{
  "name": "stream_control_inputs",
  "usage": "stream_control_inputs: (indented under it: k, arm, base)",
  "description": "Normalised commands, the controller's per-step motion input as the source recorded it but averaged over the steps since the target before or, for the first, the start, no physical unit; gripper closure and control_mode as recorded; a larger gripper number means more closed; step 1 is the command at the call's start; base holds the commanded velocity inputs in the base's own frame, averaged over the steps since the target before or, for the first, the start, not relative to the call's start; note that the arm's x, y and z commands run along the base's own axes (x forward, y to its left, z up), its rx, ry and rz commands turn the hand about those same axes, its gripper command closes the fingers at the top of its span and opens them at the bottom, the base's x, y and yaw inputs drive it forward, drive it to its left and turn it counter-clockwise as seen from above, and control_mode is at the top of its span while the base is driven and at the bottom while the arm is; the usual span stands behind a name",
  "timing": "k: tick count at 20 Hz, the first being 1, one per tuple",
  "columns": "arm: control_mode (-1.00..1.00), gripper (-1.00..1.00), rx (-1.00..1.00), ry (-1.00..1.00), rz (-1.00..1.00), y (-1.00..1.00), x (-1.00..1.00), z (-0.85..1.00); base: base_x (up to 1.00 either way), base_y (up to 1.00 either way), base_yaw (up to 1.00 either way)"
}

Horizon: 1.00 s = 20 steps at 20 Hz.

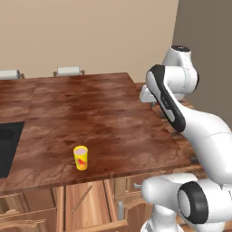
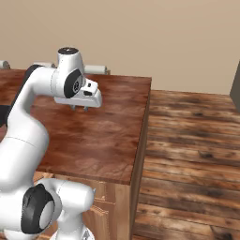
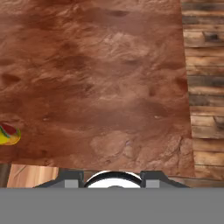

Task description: Pick up the straw from the left drawer and put it inside the smoothie cup.

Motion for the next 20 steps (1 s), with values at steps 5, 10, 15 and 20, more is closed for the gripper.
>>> stream_control_inputs:
  k: [5,10,15,20]
  arm:
    - [-1.0,-1.0,-0.01,-0.05,0.02,0.19,-0.63,-0.17]
    - [-1.0,-1.0,-0.09,0.16,0.05,0.98,-0.99,-0.92]
    - [-1.0,-1.0,-0.12,0.21,0.0,1.0,-0.77,-1.0]
    - [-1.0,-1.0,-0.01,0.19,-0.01,1.0,-0.38,-0.79]
  base:
    - [0.0,0.0,0.0]
    - [0.0,0.0,0.0]
    - [0.0,0.0,0.0]
    - [0.0,0.0,0.0]
